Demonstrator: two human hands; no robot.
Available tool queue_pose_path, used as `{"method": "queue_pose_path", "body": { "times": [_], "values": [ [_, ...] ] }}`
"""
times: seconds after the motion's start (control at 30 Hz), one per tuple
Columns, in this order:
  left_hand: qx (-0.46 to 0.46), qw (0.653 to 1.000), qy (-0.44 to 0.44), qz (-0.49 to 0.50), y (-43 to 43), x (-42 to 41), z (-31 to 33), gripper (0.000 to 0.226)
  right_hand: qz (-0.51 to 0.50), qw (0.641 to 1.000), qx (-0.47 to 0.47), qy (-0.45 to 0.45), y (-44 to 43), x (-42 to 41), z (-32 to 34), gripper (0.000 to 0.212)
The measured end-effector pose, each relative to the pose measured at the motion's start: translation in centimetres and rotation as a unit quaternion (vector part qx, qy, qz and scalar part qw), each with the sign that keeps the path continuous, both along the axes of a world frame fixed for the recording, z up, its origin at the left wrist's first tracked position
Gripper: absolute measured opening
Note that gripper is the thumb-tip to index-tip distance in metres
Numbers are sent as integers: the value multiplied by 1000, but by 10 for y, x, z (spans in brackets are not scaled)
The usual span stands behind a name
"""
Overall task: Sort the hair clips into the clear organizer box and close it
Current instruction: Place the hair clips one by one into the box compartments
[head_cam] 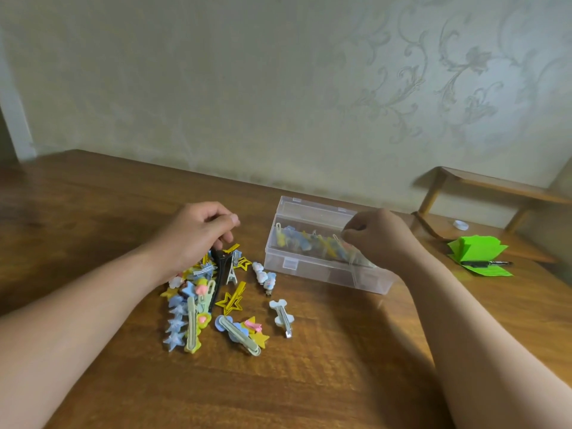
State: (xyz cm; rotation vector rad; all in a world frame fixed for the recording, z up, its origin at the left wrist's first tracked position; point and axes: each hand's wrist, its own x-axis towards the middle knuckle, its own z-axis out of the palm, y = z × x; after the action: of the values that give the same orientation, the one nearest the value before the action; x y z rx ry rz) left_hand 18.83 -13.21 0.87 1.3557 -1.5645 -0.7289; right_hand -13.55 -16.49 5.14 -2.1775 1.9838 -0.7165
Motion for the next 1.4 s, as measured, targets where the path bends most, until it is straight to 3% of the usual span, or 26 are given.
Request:
{"method": "queue_pose_path", "body": {
  "times": [0.87, 1.0, 1.17, 1.4],
  "values": [
    [-8, 1000, -5, 6, 3, -1, 2, 20, 36, 999, -28, -14, 8, 11, 8, 16],
    [-2, 1000, -9, 2, 3, -1, 3, 22, 113, 991, -64, -19, 29, 38, 22, 11],
    [3, 1000, 9, -1, 4, -1, 2, 22, 265, 963, -45, 29, 61, 82, 25, 11],
    [-9, 1000, 3, -3, 3, 1, 3, 22, 371, 916, 107, 108, 84, 100, 29, 5]
  ]
}}
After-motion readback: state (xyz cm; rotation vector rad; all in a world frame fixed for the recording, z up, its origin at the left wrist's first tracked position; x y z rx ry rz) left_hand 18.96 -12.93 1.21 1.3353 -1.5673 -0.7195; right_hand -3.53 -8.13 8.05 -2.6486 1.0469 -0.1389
